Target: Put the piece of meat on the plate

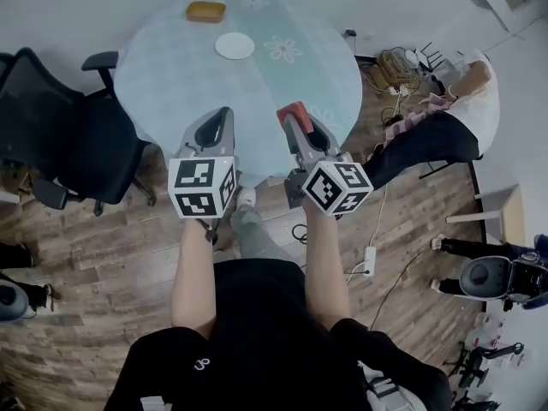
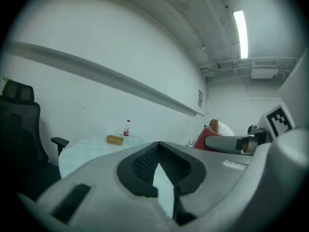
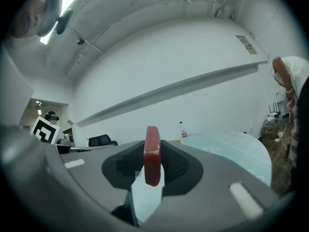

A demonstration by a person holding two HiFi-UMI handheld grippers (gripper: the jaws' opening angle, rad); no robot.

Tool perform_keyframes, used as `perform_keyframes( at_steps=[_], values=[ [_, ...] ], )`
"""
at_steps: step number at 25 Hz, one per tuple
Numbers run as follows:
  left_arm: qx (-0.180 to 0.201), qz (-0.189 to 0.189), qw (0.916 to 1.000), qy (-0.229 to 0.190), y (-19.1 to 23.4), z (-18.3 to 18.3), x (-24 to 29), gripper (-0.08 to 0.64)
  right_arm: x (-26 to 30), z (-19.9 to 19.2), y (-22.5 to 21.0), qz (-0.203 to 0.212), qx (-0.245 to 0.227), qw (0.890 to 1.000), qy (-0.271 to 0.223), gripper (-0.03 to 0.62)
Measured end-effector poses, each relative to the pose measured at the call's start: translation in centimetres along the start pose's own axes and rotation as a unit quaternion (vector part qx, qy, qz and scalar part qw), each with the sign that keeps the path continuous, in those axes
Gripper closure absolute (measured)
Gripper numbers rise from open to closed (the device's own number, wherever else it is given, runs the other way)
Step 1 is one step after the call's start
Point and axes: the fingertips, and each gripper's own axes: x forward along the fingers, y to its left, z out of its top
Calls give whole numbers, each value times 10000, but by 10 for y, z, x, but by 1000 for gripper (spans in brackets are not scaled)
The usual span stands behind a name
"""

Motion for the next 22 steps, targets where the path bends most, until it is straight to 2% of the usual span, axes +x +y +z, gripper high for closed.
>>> perform_keyframes(
  at_steps=[3, 10, 17, 22],
  values=[
    [74, 196, 9998, 65, 22, 0, 29, 566, 39, -2, -15, 138, 51, 9999, 64, 489],
    [-115, 724, 9971, 217, 84, 2, 118, 566, 148, 1, -64, 526, 140, 9979, 364, 489],
    [-245, 875, 9950, 417, 97, 5, 212, 566, 224, 13, -131, 656, 293, 9955, 612, 489],
    [-221, 939, 9927, 719, 95, -10, 247, 566, 253, 8, -164, 682, 595, 9936, 680, 489]
  ],
)
